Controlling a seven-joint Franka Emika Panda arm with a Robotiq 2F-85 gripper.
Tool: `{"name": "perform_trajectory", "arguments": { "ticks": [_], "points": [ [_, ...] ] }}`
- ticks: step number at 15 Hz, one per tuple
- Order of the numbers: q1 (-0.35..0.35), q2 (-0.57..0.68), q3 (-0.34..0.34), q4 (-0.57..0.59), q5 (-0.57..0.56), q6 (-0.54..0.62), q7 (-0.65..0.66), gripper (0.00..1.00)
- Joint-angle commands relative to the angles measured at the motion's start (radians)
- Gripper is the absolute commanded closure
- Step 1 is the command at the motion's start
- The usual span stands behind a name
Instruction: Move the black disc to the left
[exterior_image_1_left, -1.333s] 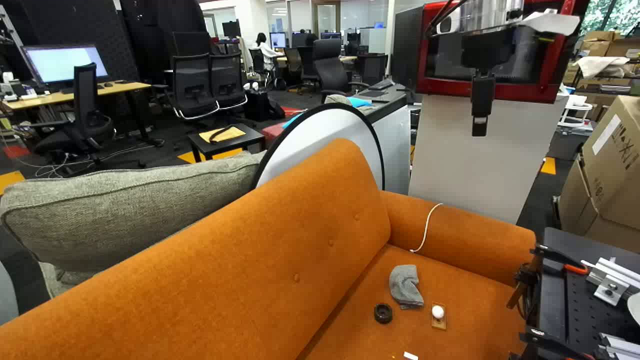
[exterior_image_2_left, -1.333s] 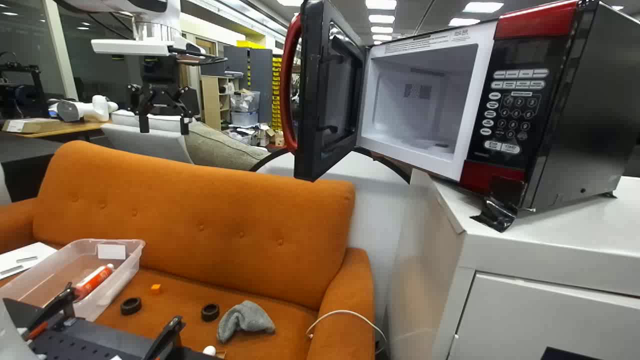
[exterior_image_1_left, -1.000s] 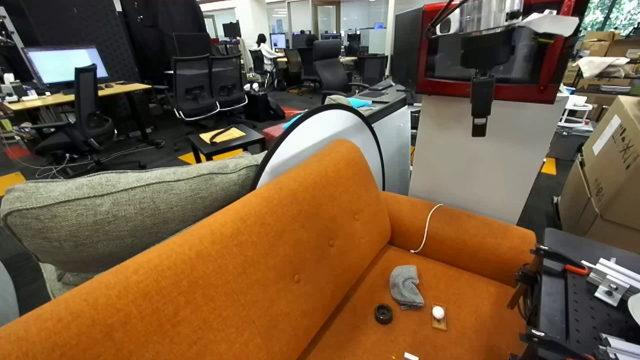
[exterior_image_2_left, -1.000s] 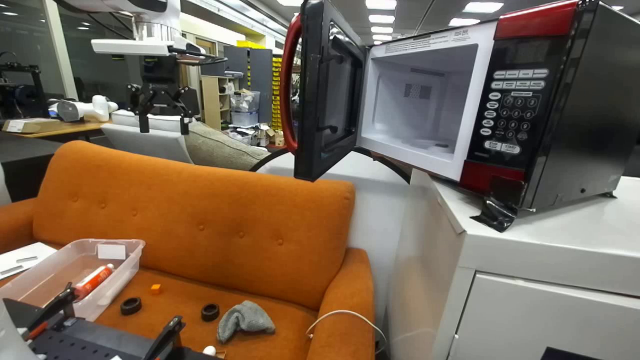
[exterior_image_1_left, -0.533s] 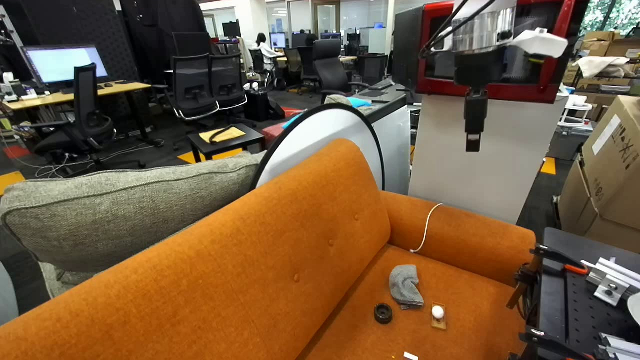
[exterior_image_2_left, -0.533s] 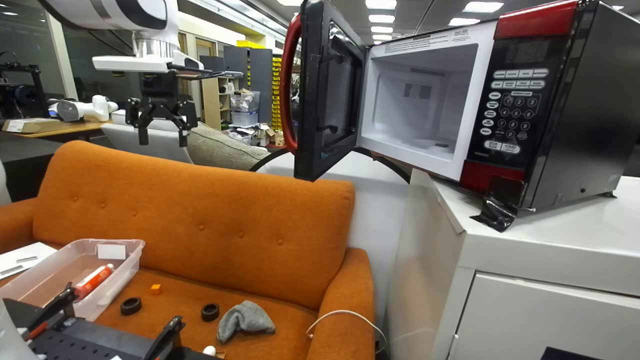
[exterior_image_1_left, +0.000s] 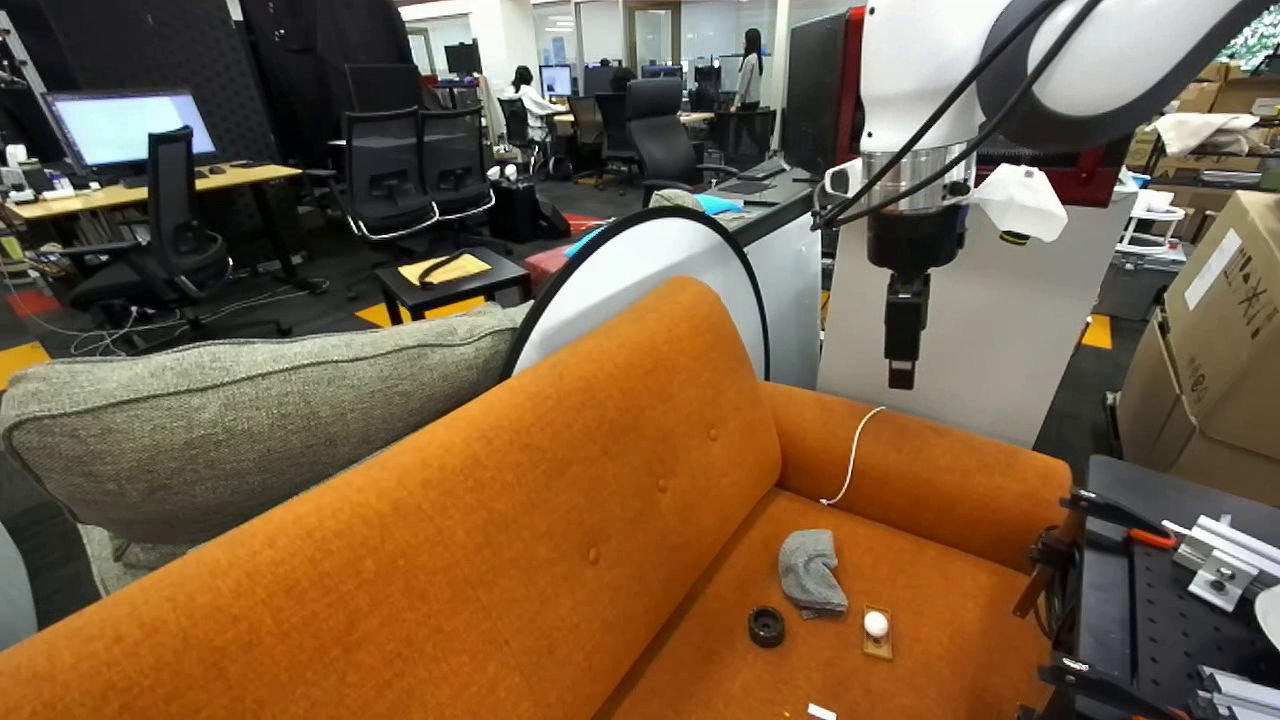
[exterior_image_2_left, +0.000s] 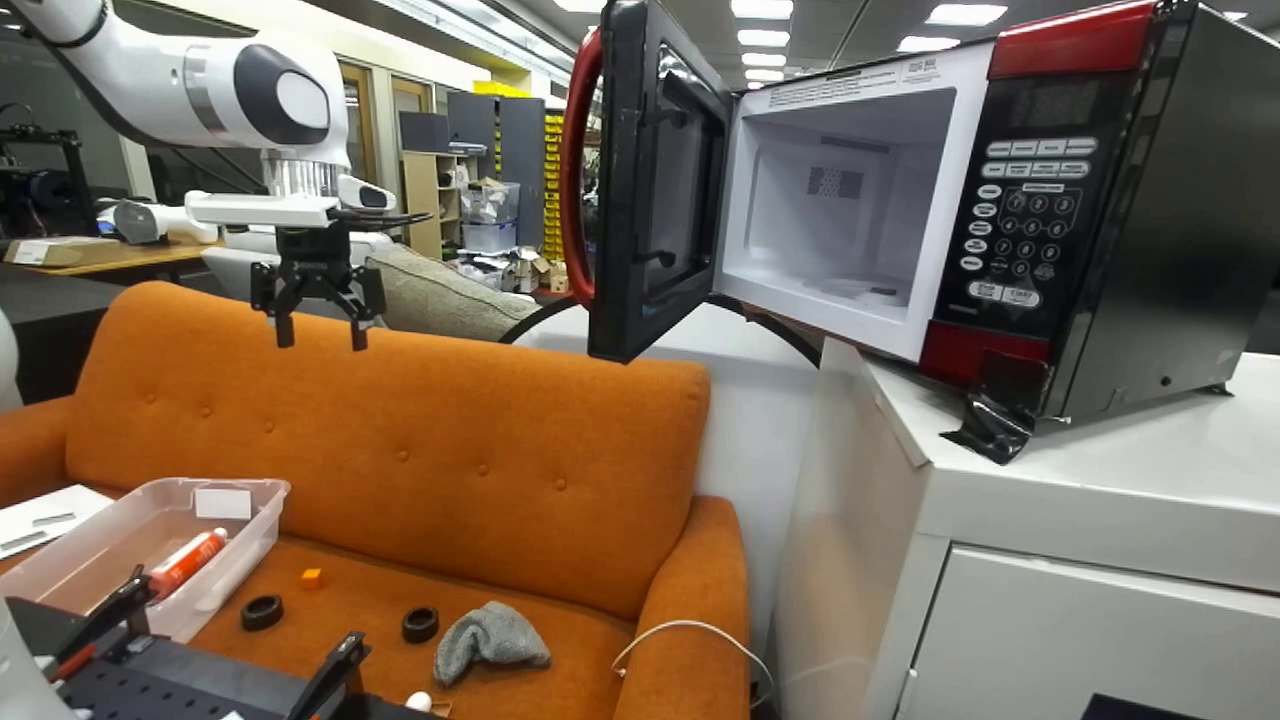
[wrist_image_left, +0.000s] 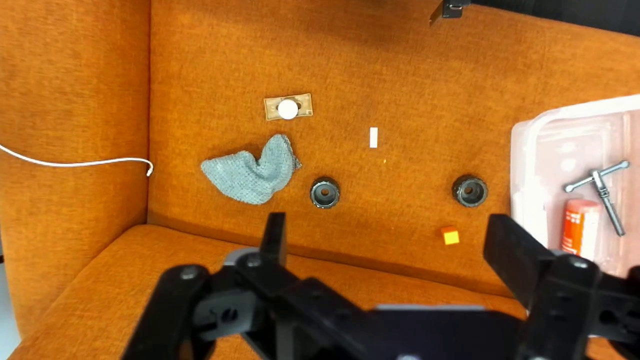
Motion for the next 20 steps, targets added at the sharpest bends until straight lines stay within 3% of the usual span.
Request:
{"name": "perform_trajectory", "arguments": {
  "ticks": [1, 4, 7, 11, 14, 17, 18, 20],
  "points": [
    [-0.003, -0.003, 0.003, 0.001, 0.001, -0.001, 0.0, 0.0],
    [-0.002, -0.005, 0.002, -0.008, 0.017, 0.02, 0.009, 0.0],
    [0.006, 0.061, 0.004, -0.038, 0.067, 0.146, 0.014, 0.0],
    [0.019, 0.268, 0.02, -0.076, 0.096, 0.417, 0.041, 0.0],
    [0.029, 0.468, 0.035, -0.042, 0.093, 0.54, 0.046, 0.0],
    [0.049, 0.622, 0.034, 0.025, 0.057, 0.569, 0.045, 0.0],
    [0.04, 0.568, 0.04, -0.025, 0.074, 0.57, 0.041, 0.0],
    [0.042, 0.611, 0.04, -0.002, 0.072, 0.572, 0.042, 0.0]
  ]
}}
